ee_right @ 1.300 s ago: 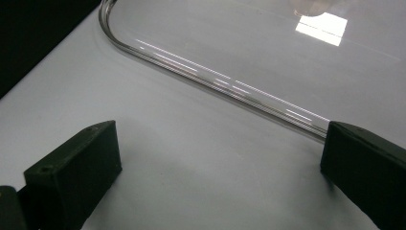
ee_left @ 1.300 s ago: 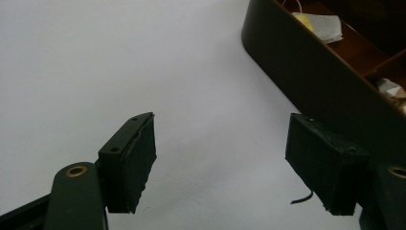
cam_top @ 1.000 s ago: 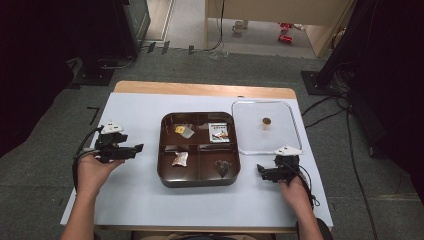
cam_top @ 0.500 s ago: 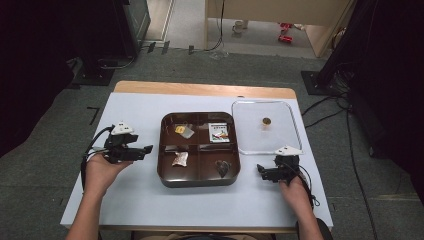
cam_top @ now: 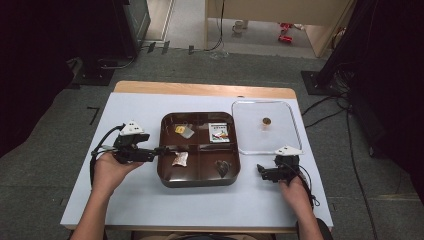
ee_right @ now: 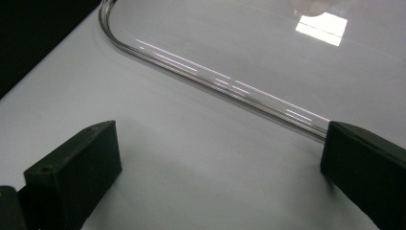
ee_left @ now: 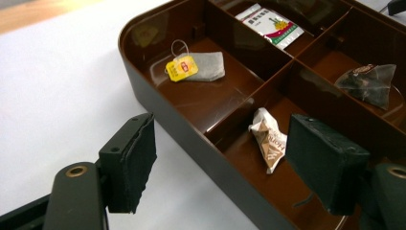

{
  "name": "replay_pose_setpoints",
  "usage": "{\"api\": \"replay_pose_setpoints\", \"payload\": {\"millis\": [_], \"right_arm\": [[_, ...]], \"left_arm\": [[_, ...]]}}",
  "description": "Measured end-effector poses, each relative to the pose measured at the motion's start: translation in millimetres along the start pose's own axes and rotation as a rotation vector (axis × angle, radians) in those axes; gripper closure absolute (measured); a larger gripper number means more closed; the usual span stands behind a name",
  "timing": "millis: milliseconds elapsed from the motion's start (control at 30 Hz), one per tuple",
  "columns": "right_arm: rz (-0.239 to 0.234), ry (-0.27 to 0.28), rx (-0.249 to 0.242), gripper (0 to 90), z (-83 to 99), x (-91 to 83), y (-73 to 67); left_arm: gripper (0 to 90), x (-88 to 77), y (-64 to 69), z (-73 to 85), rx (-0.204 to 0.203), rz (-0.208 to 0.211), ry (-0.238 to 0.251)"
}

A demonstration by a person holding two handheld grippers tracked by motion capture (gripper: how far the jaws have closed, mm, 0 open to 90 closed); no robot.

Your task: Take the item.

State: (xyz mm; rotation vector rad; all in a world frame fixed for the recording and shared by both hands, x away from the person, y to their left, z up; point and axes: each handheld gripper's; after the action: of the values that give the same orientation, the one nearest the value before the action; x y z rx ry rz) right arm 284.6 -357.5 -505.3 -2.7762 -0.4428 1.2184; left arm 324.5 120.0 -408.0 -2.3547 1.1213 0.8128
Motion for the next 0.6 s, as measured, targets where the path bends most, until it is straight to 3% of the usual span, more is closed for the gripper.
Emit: {"api": "replay_pose_setpoints", "payload": {"millis": [200,600], "right_arm": [[0.0,0.0,0.0,0.0,0.0,0.0,0.0],[0.0,-0.001,-0.001,0.0,0.0,-0.1,0.0]], "left_arm": [[31.9,2.4,7.2,-6.0,0.024,0.012,0.027],[38.9,14.3,21.4,-13.0,0.08,0.049,0.01]]}}
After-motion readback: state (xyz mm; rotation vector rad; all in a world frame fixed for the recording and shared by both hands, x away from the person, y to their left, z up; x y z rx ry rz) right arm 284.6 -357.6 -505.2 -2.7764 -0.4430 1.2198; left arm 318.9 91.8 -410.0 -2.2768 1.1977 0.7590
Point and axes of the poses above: each handheld gripper's, and its own axes: x roughly forward along the jaws, z roughly out of its underside, y roughly to its right, and after that the axes turned 14 degrees about x, right-handed
